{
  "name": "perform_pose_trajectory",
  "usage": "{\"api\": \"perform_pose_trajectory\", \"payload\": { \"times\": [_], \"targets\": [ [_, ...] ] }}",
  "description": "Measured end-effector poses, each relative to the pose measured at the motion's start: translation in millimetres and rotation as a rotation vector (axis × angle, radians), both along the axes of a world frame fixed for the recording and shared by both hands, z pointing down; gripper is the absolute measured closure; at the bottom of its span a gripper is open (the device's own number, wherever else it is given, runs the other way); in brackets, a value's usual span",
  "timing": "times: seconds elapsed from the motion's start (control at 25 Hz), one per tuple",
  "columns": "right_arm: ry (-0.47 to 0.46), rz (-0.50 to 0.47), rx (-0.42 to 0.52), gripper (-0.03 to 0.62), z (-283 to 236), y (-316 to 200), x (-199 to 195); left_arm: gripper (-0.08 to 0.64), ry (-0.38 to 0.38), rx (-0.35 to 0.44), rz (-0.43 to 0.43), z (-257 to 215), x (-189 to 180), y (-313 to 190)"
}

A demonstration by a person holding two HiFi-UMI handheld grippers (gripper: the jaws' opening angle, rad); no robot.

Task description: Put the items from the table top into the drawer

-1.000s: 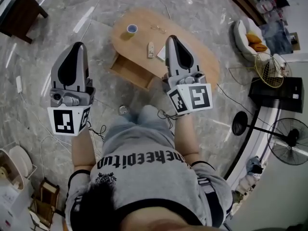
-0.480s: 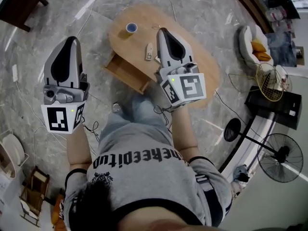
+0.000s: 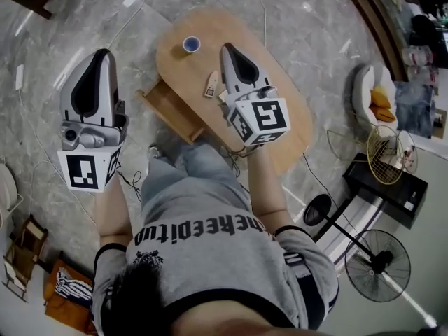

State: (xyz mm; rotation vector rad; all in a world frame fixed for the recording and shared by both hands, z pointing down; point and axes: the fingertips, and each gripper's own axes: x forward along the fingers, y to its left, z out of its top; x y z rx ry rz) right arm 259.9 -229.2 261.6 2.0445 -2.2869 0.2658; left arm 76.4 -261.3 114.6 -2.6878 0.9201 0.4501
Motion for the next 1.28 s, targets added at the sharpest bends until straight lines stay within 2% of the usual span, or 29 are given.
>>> {"api": "perform_pose_trajectory", "payload": {
  "times": [0.32, 0.56, 0.88, 1.08, 1.28],
  "targets": [
    [-0.026, -0.102, -0.153, 0.558, 85, -46, 17, 0.549, -0.034, -0.053, -0.072, 41, 21, -30],
    [-0.054, -0.169, -0.265, 0.531, 153, -66, 15, 0.549, -0.073, -0.101, -0.083, 83, 29, -40],
    [-0.056, -0.226, -0.402, 0.446, 243, -94, 18, 0.549, -0.13, -0.151, -0.1, 137, 40, -56],
    [-0.053, -0.258, -0.48, 0.426, 293, -106, 21, 0.549, -0.169, -0.182, -0.104, 165, 47, -64],
    [-0.036, -0.288, -0.549, 0.348, 341, -121, 18, 0.549, -0.182, -0.217, -0.113, 193, 48, -75]
  ]
}}
